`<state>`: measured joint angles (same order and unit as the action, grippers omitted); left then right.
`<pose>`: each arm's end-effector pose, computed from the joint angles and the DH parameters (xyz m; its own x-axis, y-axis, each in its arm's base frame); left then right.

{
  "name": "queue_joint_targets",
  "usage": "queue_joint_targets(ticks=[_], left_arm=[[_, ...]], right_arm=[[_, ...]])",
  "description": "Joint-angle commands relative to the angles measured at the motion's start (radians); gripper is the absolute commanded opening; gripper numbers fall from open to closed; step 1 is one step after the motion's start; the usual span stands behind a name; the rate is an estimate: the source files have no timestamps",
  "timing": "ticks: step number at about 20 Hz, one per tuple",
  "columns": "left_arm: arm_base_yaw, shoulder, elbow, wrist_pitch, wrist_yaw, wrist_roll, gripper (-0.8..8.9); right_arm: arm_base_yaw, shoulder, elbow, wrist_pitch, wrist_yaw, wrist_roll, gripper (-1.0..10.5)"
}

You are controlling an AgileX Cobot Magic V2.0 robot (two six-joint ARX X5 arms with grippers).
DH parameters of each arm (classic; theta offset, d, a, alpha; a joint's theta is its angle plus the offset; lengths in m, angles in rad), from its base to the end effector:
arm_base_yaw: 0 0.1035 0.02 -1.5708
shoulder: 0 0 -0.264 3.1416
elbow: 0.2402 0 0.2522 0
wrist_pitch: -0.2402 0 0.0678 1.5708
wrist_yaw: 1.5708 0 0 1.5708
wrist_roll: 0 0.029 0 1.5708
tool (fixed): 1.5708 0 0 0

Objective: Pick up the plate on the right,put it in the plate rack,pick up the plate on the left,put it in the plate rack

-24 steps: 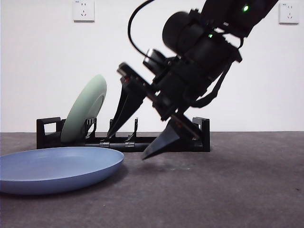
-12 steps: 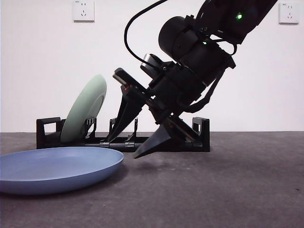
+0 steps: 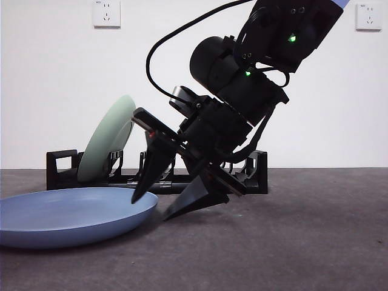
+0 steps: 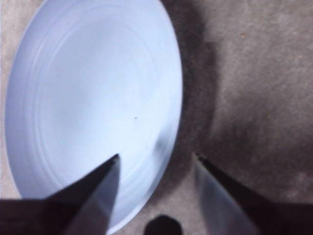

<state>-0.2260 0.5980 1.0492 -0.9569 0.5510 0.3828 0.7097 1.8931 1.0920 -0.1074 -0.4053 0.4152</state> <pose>0.0717 -0.0321 0.3681 0.6091 -0.6773 -0.4127 0.7675 0.6345 0.0915 0.2772 0.2532 0.1453 0.1718 0.6673 -0.7247 -0.4749 0.7006 0.5326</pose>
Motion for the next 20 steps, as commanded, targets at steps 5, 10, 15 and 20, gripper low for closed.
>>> queue_joint_targets(ticks=[5,10,15,20], left_arm=[[-0.024,0.006,0.002,0.008,-0.002,0.015,2.30],[-0.072,0.015,0.002,0.006,-0.002,0.016,2.30],[-0.187,0.051,0.002,-0.002,-0.051,0.084,2.30],[-0.354,0.114,0.002,-0.021,-0.214,0.151,2.30]], right_arm=[[0.005,0.010,0.002,0.002,0.005,0.039,0.8],[0.004,0.010,0.002,0.000,0.031,0.053,-0.2],[0.001,-0.019,0.061,-0.083,0.023,0.049,-0.2],[-0.012,-0.145,0.240,-0.459,0.126,-0.131,-0.2]])
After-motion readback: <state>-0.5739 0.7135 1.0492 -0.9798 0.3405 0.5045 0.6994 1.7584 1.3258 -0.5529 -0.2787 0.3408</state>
